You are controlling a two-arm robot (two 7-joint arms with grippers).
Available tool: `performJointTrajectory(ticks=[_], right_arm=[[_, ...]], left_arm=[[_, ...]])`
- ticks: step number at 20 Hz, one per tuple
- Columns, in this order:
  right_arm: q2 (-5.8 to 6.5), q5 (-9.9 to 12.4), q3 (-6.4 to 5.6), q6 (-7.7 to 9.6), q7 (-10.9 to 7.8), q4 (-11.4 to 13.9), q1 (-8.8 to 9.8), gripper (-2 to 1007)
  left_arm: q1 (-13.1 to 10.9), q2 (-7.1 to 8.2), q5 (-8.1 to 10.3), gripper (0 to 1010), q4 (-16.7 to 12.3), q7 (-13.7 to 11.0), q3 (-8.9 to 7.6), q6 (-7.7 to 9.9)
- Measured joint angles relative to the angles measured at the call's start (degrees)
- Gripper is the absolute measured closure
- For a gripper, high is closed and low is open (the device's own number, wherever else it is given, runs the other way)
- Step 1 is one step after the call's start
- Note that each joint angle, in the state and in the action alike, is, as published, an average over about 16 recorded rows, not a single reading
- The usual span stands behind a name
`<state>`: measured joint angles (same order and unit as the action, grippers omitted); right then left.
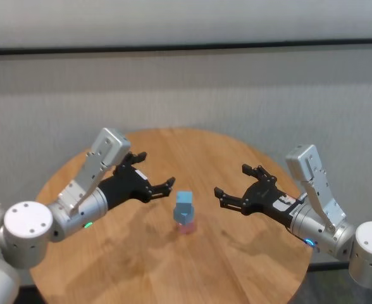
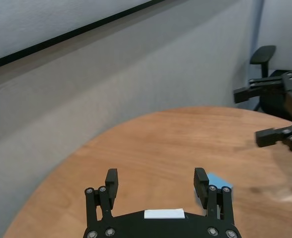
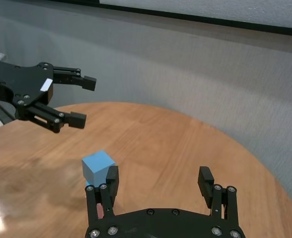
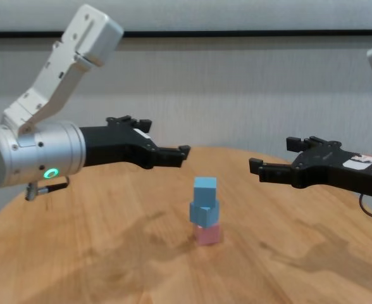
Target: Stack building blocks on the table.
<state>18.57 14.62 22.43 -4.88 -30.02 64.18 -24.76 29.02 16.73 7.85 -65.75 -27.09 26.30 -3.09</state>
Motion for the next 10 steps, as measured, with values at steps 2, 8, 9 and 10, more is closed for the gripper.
performJointTrajectory(ticks=[2, 8, 9, 10], right_arm=[[0.00, 0.00, 0.00, 0.00, 0.00, 0.00, 0.00, 0], [0.00, 0.00, 0.00, 0.00, 0.00, 0.00, 0.00, 0], [0.00, 0.00, 0.00, 0.00, 0.00, 0.00, 0.00, 0], [0.00, 0.00, 0.00, 0.00, 0.00, 0.00, 0.00, 0]], left_arm=[[-0.13, 0.30, 0.01, 10, -0.21, 0.23, -0.34, 0.23], [-0.35, 0.83, 0.03, 10, -0.51, 0.59, -0.98, 0.65], [-0.37, 0.86, 0.03, 10, -0.53, 0.61, -1.01, 0.68], [-0.37, 0.88, 0.03, 10, -0.53, 0.61, -1.03, 0.70]])
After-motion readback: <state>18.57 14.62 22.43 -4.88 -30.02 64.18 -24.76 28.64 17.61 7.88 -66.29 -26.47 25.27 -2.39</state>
